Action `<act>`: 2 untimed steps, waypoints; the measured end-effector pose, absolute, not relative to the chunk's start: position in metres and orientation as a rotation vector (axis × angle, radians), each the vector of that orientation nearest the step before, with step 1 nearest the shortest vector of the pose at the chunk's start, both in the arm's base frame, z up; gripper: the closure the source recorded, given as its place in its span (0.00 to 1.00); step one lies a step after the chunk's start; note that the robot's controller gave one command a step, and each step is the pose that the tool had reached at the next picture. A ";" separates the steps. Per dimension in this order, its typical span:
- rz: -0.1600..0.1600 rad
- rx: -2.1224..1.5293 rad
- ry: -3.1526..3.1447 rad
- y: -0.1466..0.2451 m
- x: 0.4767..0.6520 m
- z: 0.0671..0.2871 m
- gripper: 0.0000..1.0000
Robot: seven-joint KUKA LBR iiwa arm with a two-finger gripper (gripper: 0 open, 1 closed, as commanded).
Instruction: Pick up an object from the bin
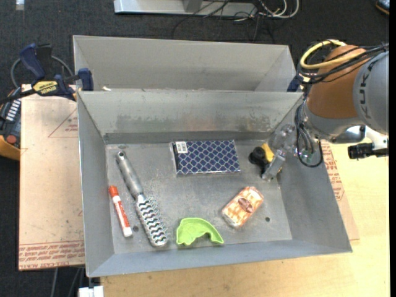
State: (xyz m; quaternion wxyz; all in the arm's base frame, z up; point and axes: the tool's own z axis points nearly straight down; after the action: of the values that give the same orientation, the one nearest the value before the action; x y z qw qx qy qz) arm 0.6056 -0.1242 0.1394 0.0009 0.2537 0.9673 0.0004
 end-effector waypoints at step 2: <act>0.009 1.483 2.769 -0.120 0.612 0.072 0.00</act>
Offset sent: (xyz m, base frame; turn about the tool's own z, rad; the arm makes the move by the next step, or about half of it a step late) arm 0.0054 0.0018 -0.0694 0.4970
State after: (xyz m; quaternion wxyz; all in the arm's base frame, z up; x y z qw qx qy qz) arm 0.6121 -0.1205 0.0722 0.0005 0.4721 0.8815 0.0030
